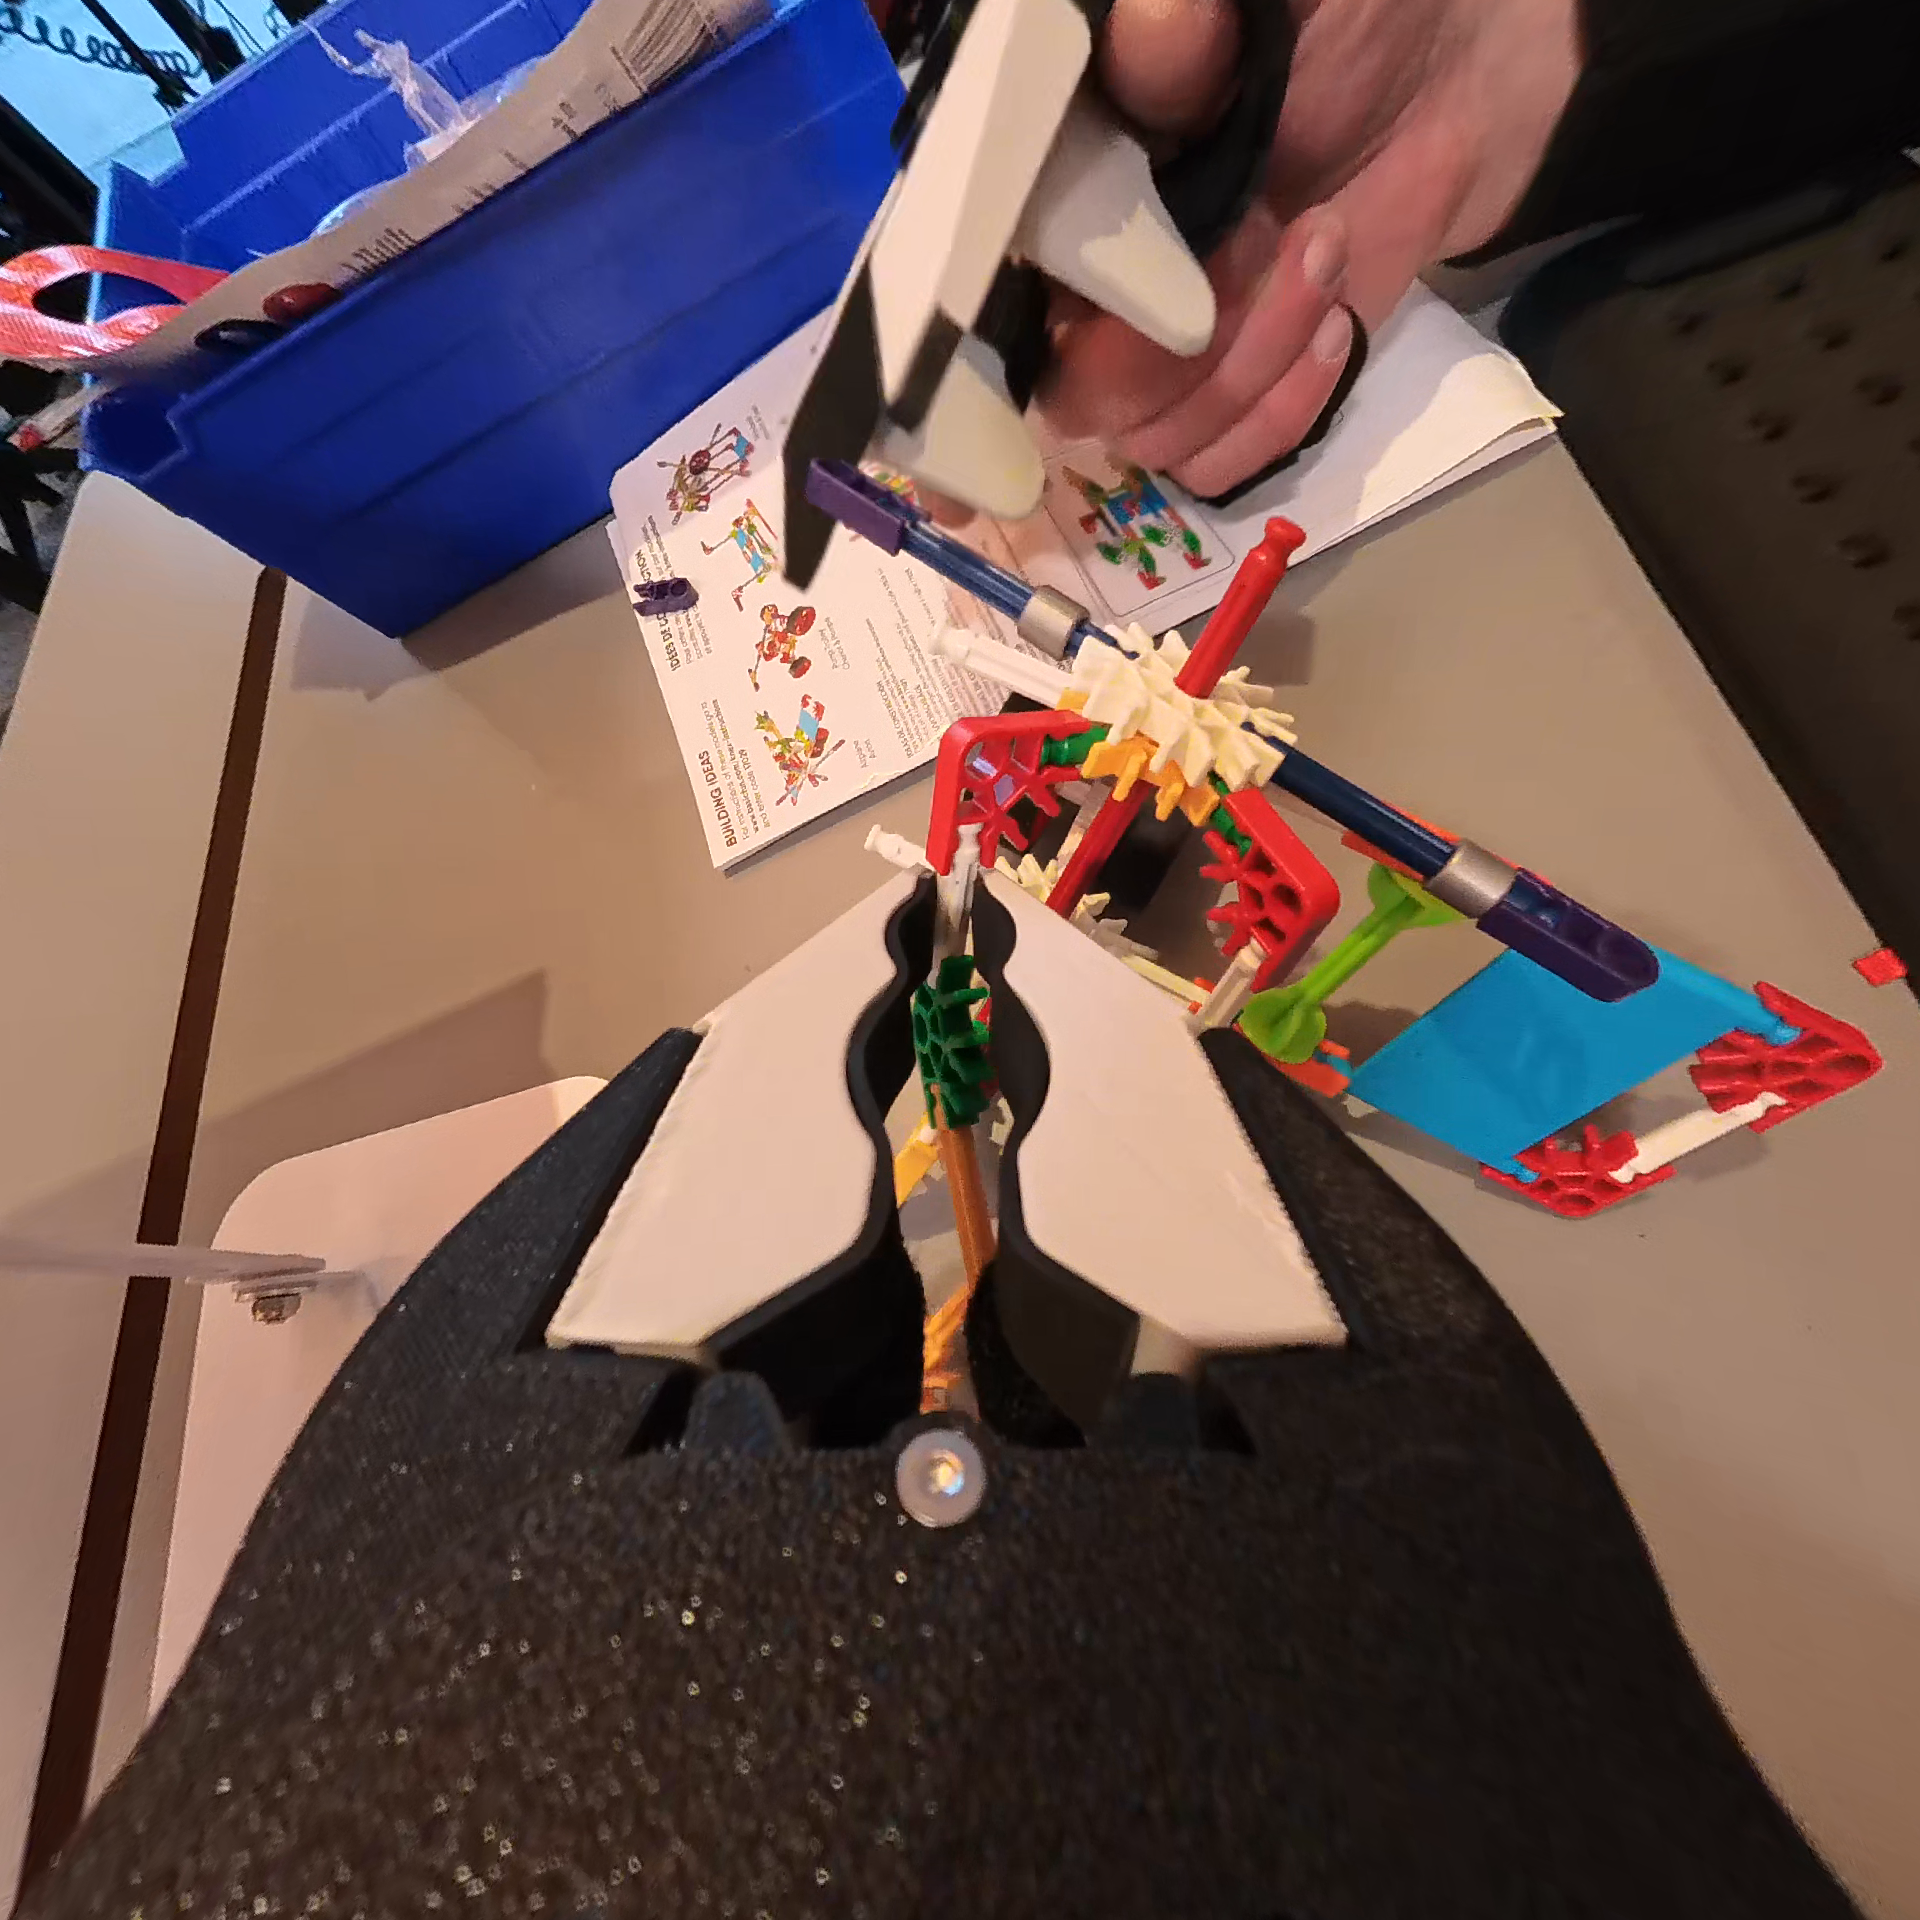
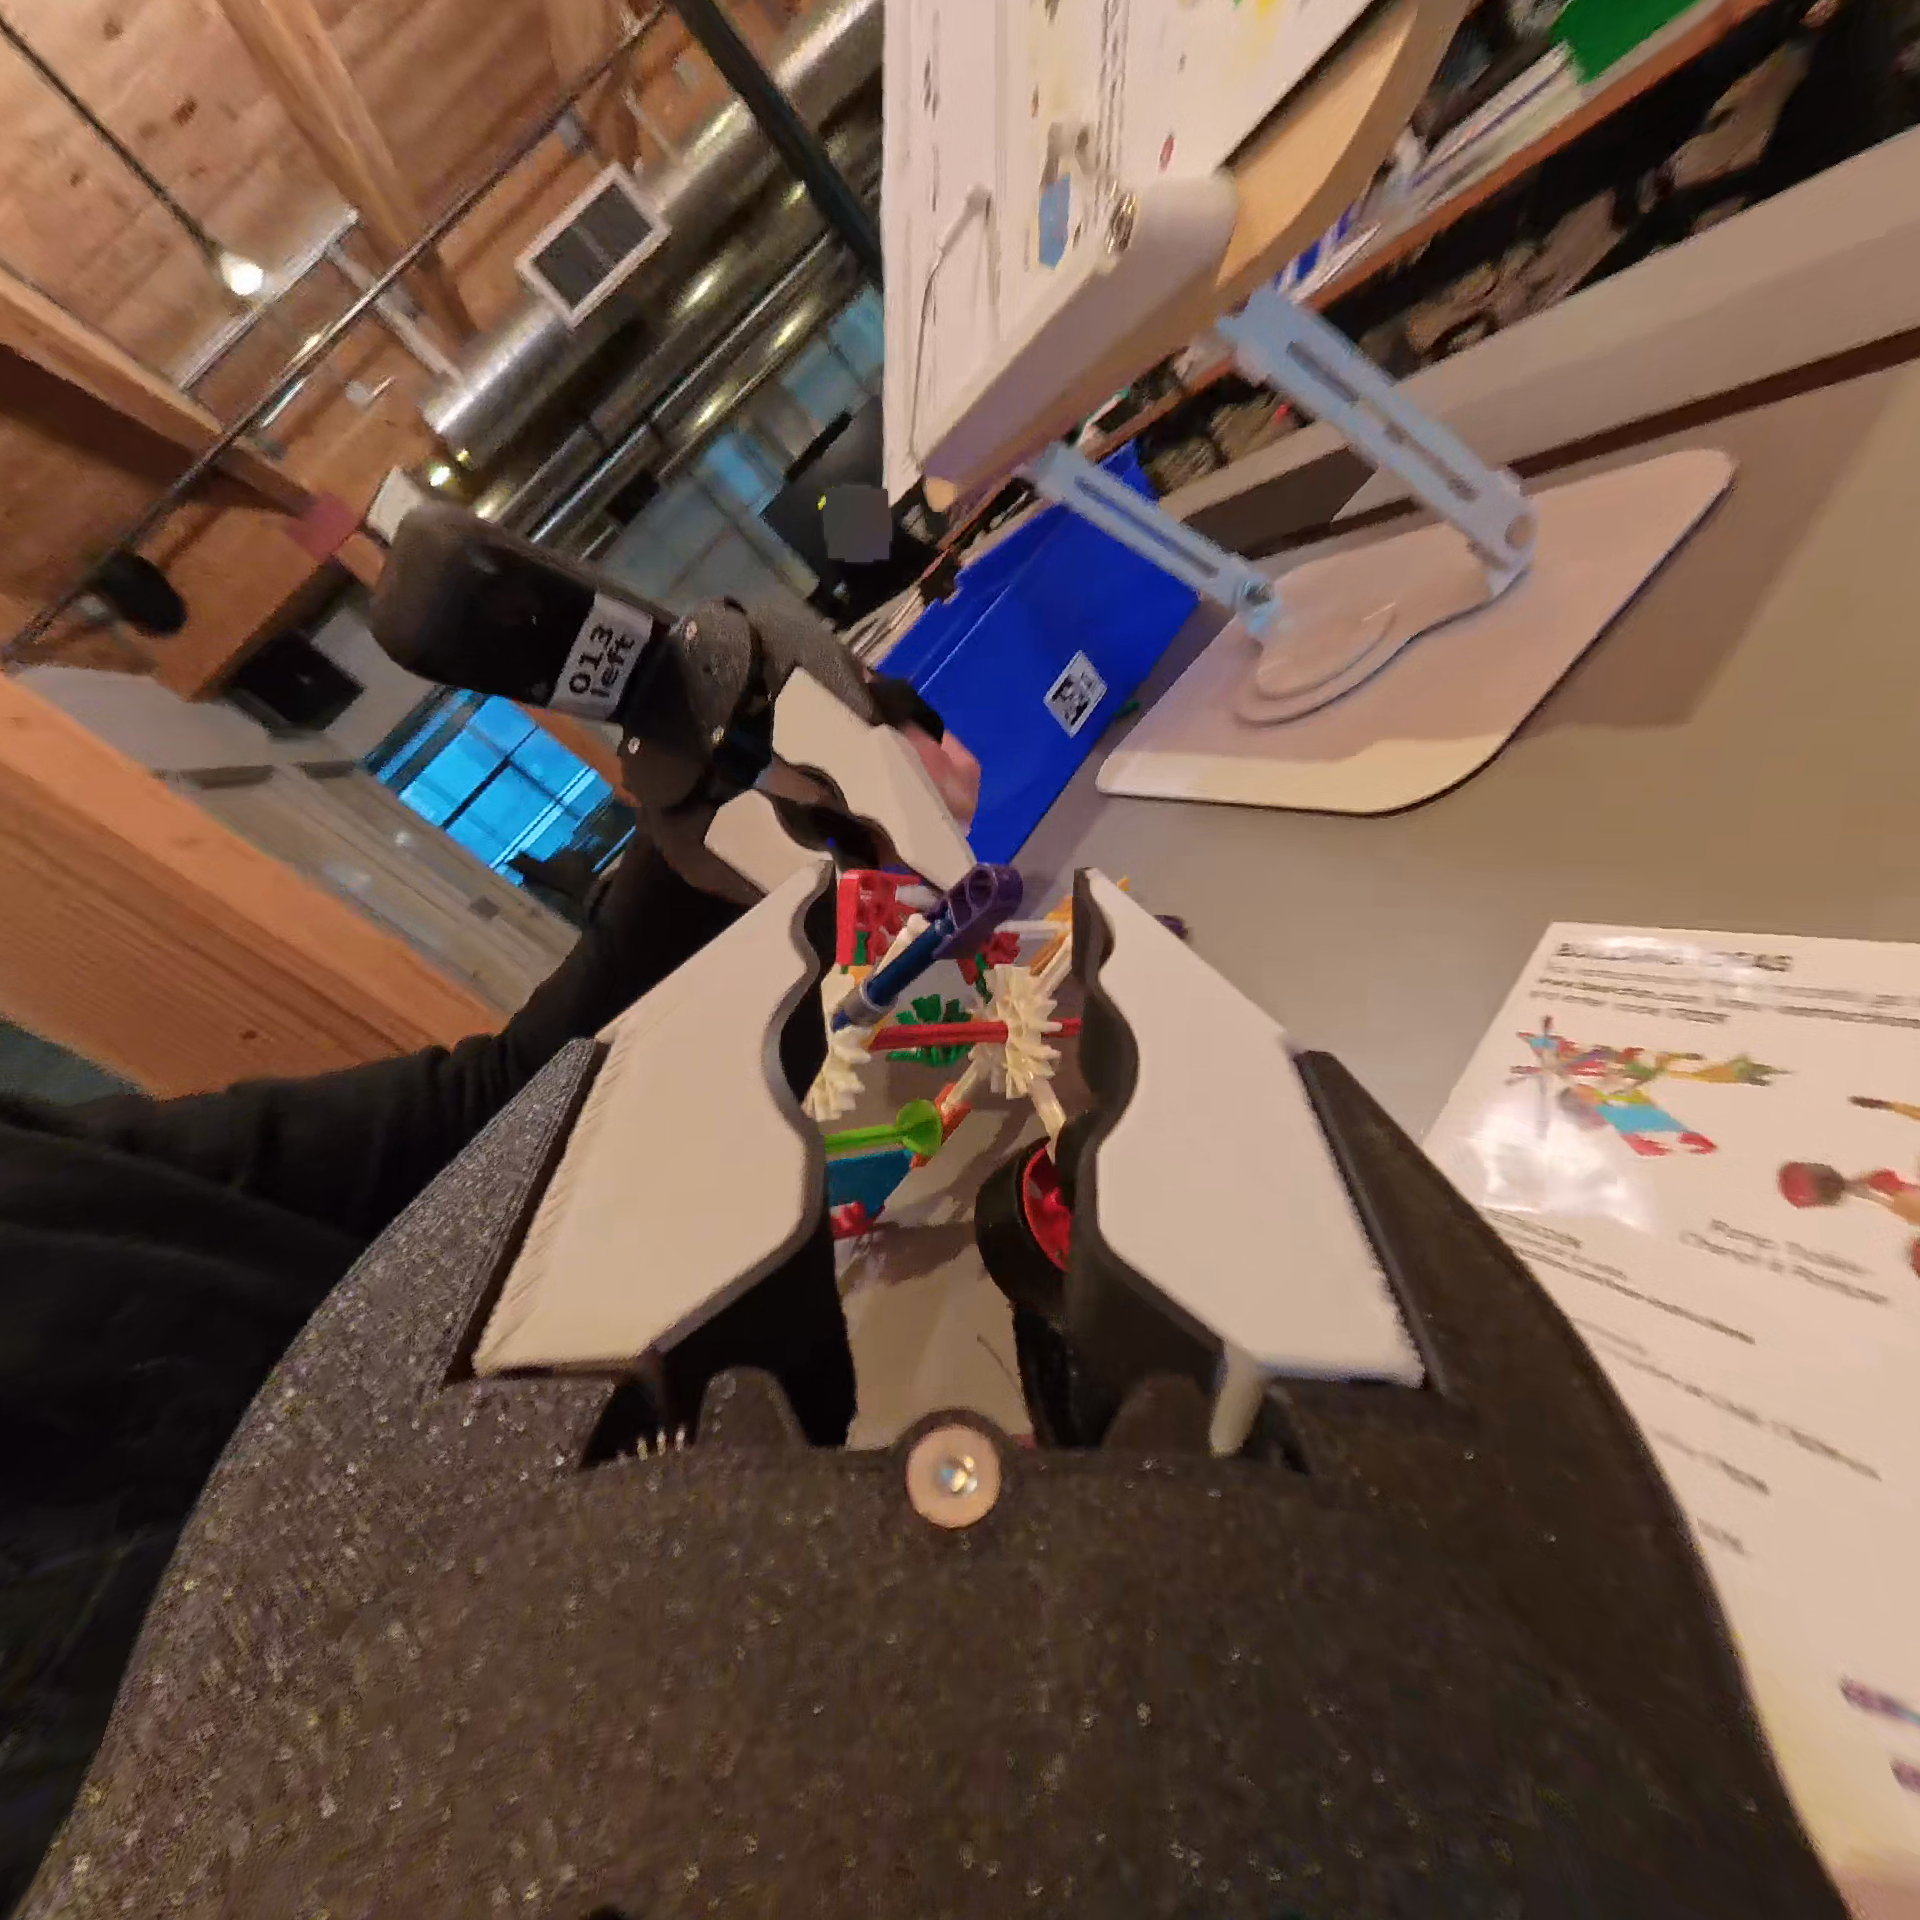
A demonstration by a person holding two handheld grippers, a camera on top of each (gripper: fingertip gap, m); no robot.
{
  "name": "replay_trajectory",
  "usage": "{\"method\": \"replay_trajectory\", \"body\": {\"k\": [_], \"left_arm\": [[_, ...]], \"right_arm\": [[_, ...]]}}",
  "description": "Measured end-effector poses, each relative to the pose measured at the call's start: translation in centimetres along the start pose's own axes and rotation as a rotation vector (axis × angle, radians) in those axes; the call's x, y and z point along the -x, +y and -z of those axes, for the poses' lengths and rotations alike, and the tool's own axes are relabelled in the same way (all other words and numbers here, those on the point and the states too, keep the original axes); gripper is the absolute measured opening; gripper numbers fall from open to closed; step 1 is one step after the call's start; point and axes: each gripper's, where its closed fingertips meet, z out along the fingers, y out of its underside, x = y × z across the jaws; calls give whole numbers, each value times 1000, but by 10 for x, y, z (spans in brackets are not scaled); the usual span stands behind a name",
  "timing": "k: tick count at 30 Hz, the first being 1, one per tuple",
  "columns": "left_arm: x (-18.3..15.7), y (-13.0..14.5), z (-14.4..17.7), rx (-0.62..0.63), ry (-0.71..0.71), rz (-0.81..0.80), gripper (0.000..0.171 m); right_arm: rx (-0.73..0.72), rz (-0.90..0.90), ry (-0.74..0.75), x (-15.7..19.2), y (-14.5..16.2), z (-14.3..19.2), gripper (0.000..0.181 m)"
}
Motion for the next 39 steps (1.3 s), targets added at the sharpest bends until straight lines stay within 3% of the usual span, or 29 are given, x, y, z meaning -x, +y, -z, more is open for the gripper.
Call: {"method": "replay_trajectory", "body": {"k": [3, 5, 10, 15, 19, 22, 25, 28, 30, 33, 36, 39], "left_arm": [[1, 1, 0, -1, -5, 3, 4], [1, 1, 0, -7, -1, 5, 4], [2, 0, -2, -16, 2, 19, 4], [5, 1, -4, -2, -22, 15, 3], [-1, 0, -6, -6, 0, 19, 3], [5, 1, -9, 7, -40, 5, 3], [6, 4, -6, 22, -45, 11, 3], [20, 10, -2, 60, -116, 28, 5], [27, 11, 4, 84, -156, 44, 33], [27, -1, 25, 83, -170, 45, 52], [13, -23, 53, 78, -192, -76, 57], [-28, -39, 71, 99, -170, -285, 56]], "right_arm": [[15, -33, -72, 2, 3, -9, 42], [-14, -17, -102, 6, 2, -9, 15], [-58, 95, -27, 1, -4, -10, 8], [-46, 347, 203, -11, -9, -9, 9], [31, 658, 462, -29, -6, -9, 3], [40, 763, 476, -13, -9, -13, 3], [10, 700, 475, -16, -17, -8, 3], [14, 714, 427, 3, -22, -4, 3], [12, 745, 444, 14, -29, -2, 3], [60, 787, 434, 30, -27, -7, 3], [82, 752, 397, 39, -19, -13, 3], [59, 665, 363, 41, -15, -19, 4]]}}
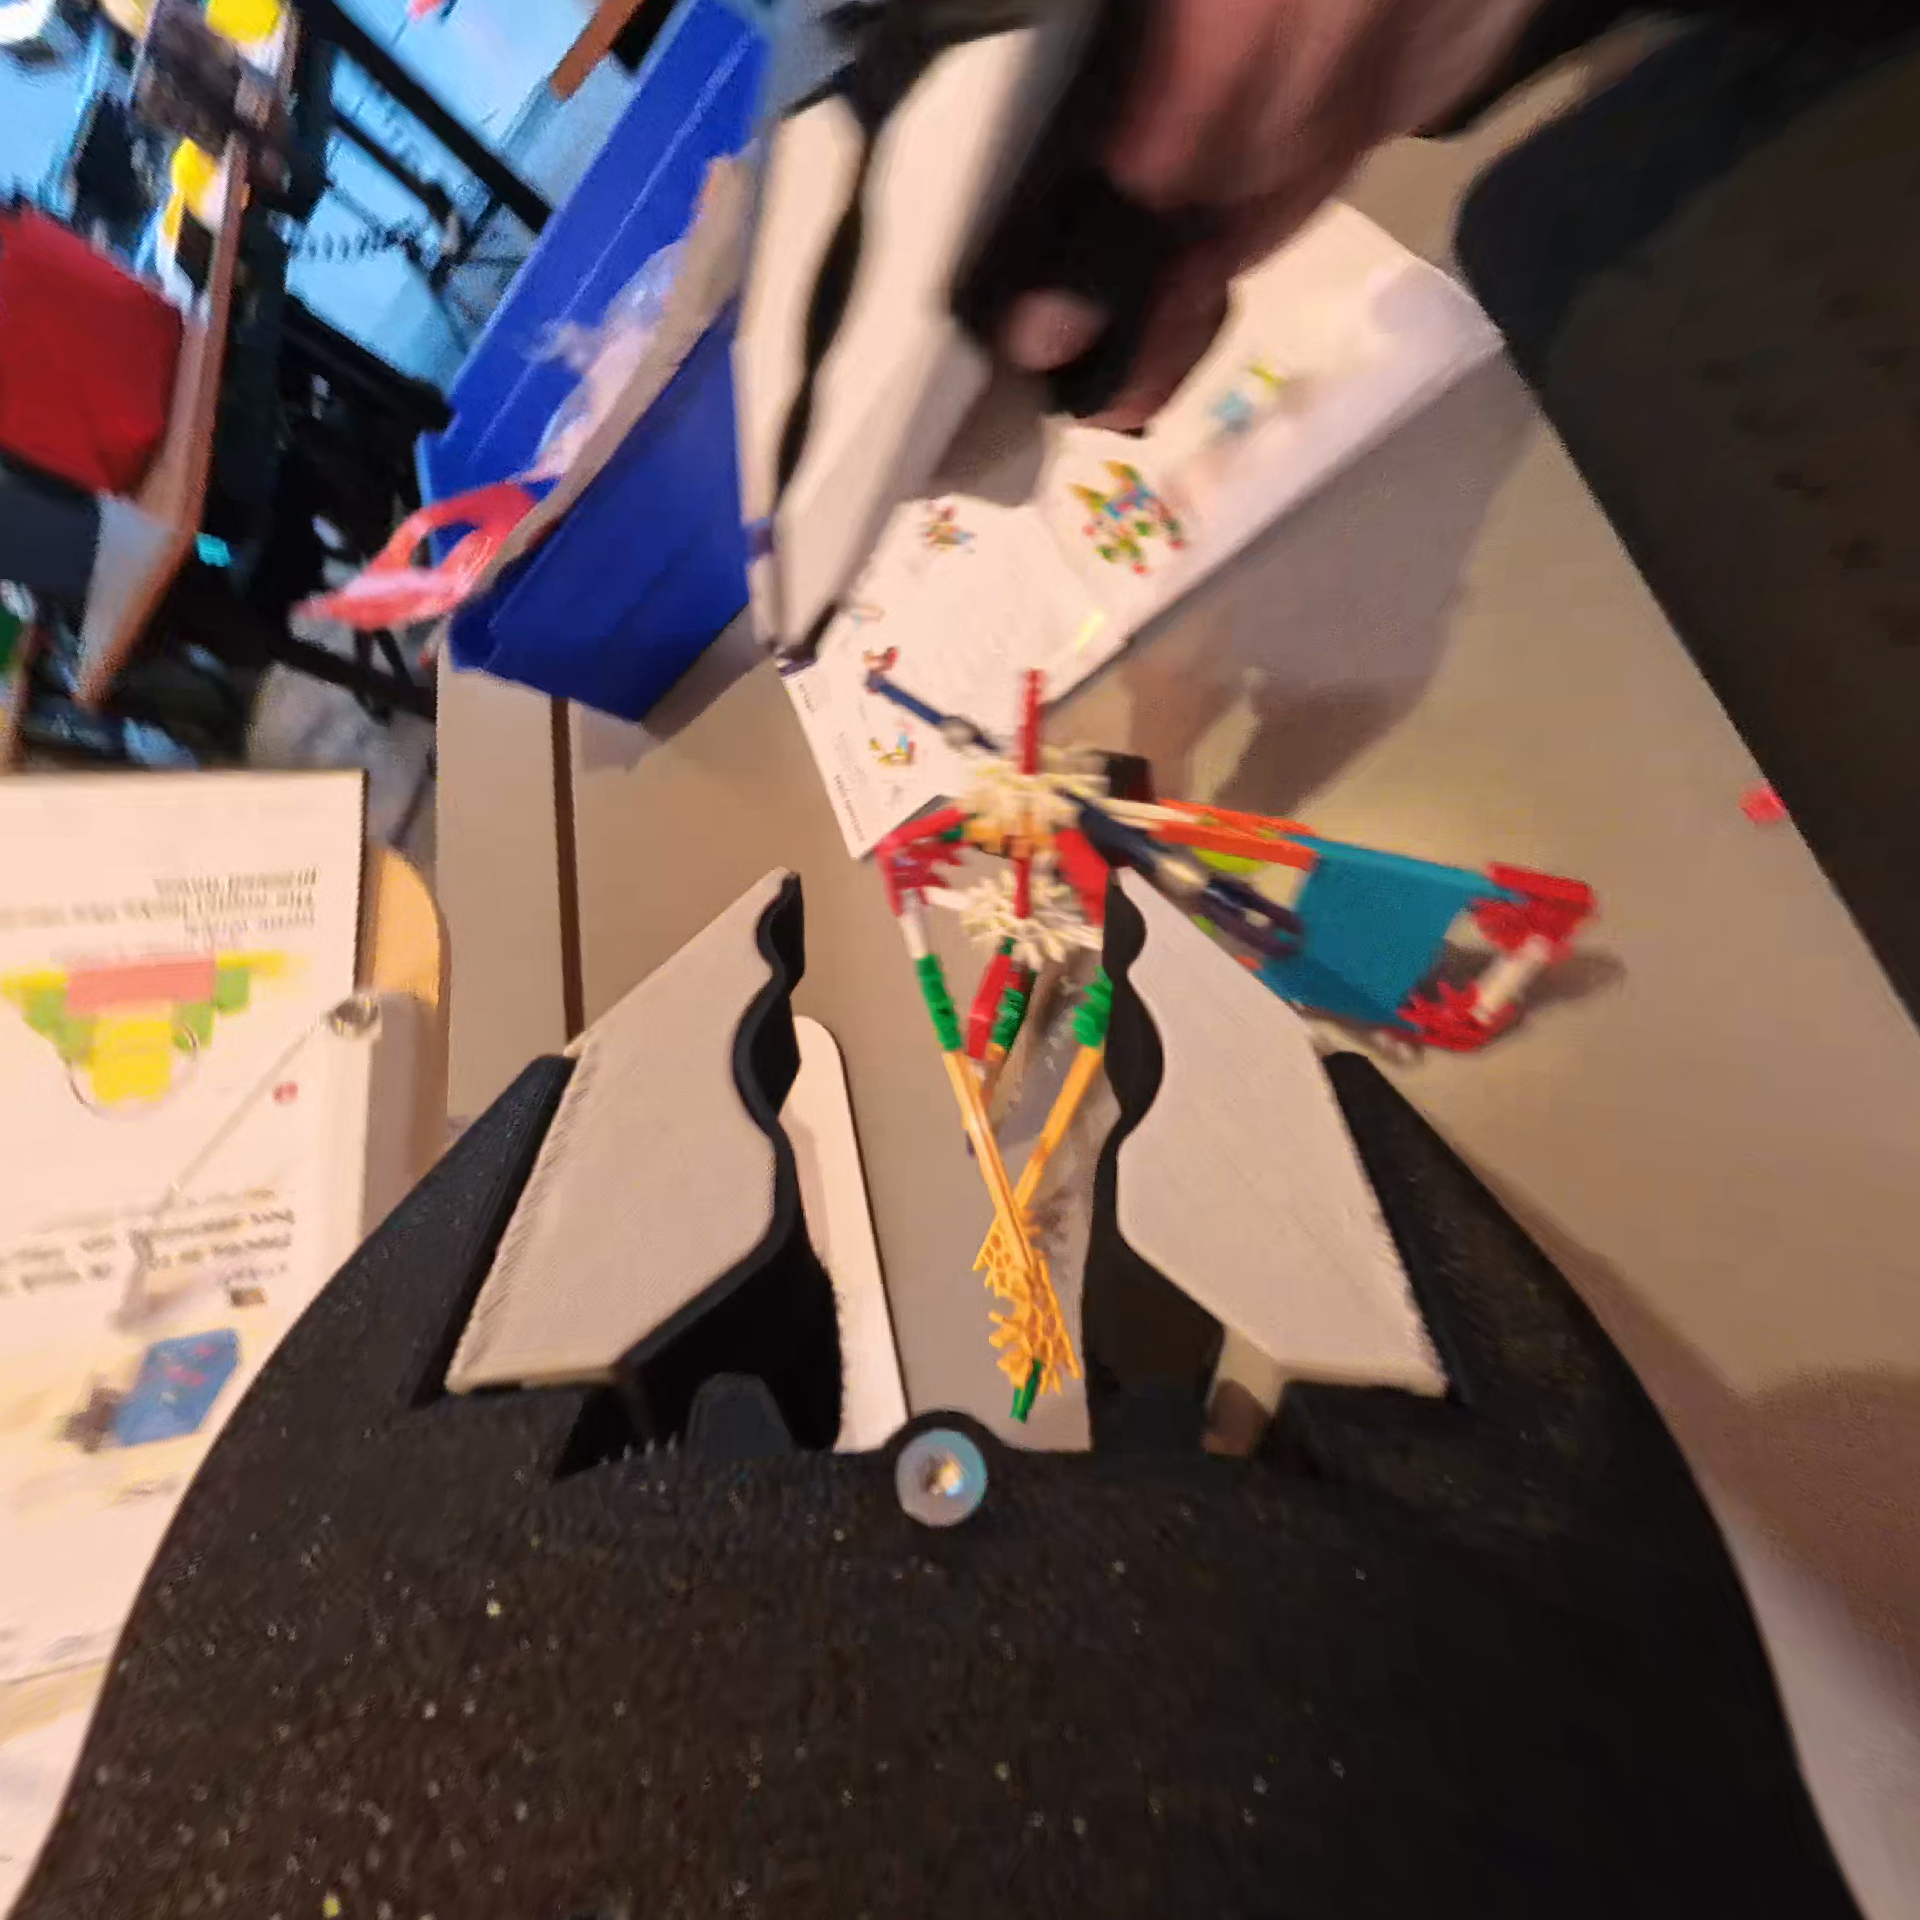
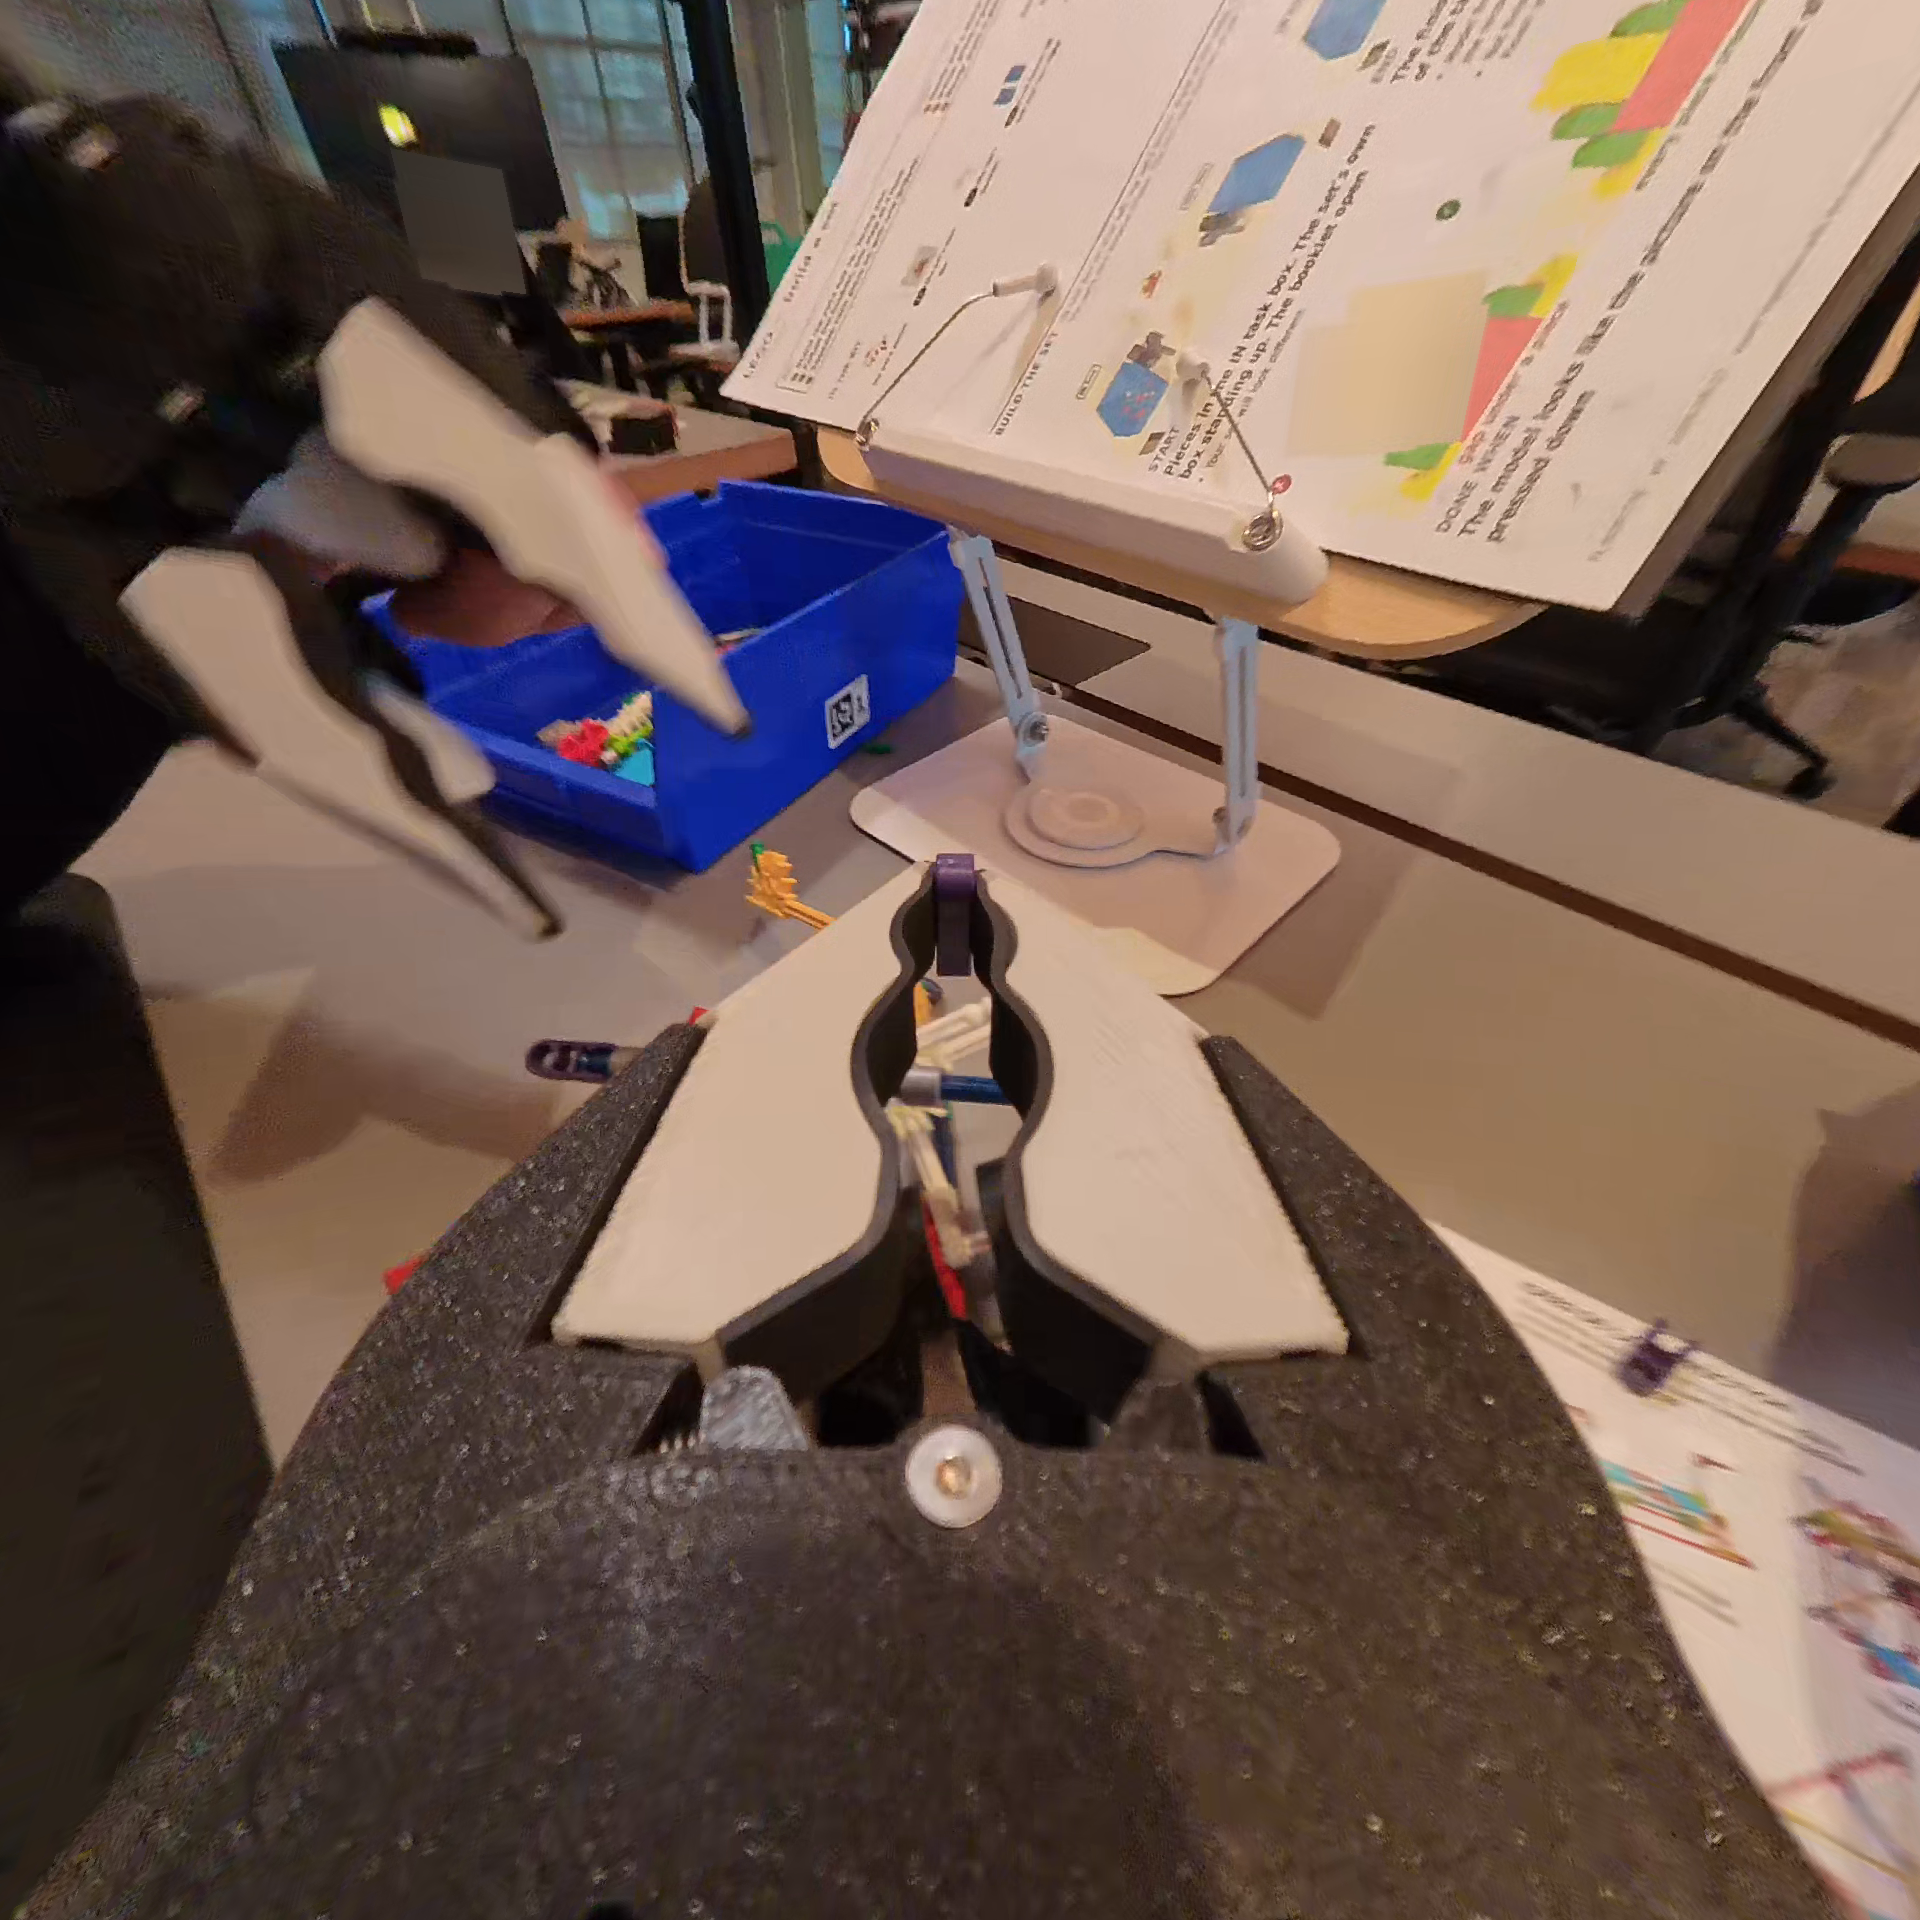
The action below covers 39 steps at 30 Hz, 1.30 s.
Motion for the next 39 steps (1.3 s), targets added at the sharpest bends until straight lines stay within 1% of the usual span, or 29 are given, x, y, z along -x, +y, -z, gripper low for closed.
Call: {"method": "replay_trajectory", "body": {"k": [1, 2, 4, 5, 6, 7, 8, 9, 10, 11, 12, 13, 14, 16, 17, 19, 21, 22, 23, 25, 26, 27, 28, 30, 33, 37, 39], "left_arm": [[-16, 1, 3, 34, 13, -88, 57], [-25, 7, 4, 78, -14, -182, 58], [-38, 13, -2, 115, -77, -361, 58], [-47, 18, -8, 126, -74, -417, 58], [-52, 25, -14, 138, -80, -464, 55], [-48, 27, -19, 140, -137, -531, 48], [-47, 30, -23, 136, -162, -578, 41], [-53, 31, -27, 124, -139, -588, 41], [-56, 24, -29, 74, -145, -590, 38], [-58, 14, -28, 12, -160, -589, 31], [-62, 10, -29, -13, -152, -588, 28], [-66, 11, -30, -6, -136, -606, 12], [-68, 13, -32, 8, -133, -638, 0], [-64, 16, -34, 19, -157, -662, 0], [-64, 16, -34, 10, -149, -645, 0], [-56, 7, -26, -39, -217, -659, 17], [-55, 2, -16, -68, -219, -657, 36], [-56, 3, -13, -65, -203, -644, 41], [-57, 7, -13, -43, -190, -654, 42], [-62, 14, -19, -8, -163, -695, 39], [-62, 18, -23, 9, -159, -709, 35], [-58, 21, -25, 33, -188, -733, 23], [-54, 22, -27, 48, -218, -765, 18], [-55, 18, -26, 19, -206, -740, 16], [-54, 16, -24, 21, -199, -725, 13], [-59, 15, -23, 34, -135, -657, 12], [-61, 15, -24, 41, -111, -648, 11]], "right_arm": [[0, -49, -21, 2, 3, -3, 3], [5, -98, -54, 4, 7, -7, 3], [-20, -171, -90, 2, 11, -15, 3], [-11, -211, -100, 0, 16, -20, 3], [-5, -236, -113, -1, 20, -23, 3], [4, -250, -123, -1, 23, -25, 3], [19, -254, -122, -2, 26, -27, 3], [25, -245, -118, -2, 28, -28, 3], [30, -236, -120, -1, 30, -29, 3], [39, -226, -114, -1, 32, -30, 3], [48, -214, -111, 0, 35, -32, 3], [60, -209, -114, 2, 38, -34, 3], [59, -211, -117, 2, 39, -36, 3], [58, -210, -125, 3, 39, -37, 3], [58, -207, -125, 2, 38, -37, 3], [52, -213, -129, 2, 39, -37, 4], [50, -215, -128, 1, 39, -36, 3], [50, -213, -129, 1, 39, -36, 4], [51, -213, -128, 1, 39, -36, 4], [51, -215, -128, 1, 39, -36, 4], [51, -211, -129, 1, 39, -36, 4], [53, -208, -123, 0, 40, -36, 4], [53, -208, -116, -1, 40, -36, 4], [54, -210, -115, -1, 41, -35, 4], [61, -202, -117, -1, 42, -36, 4], [73, -167, -104, 2, 44, -39, 4], [78, -163, -99, 1, 45, -39, 4]]}}
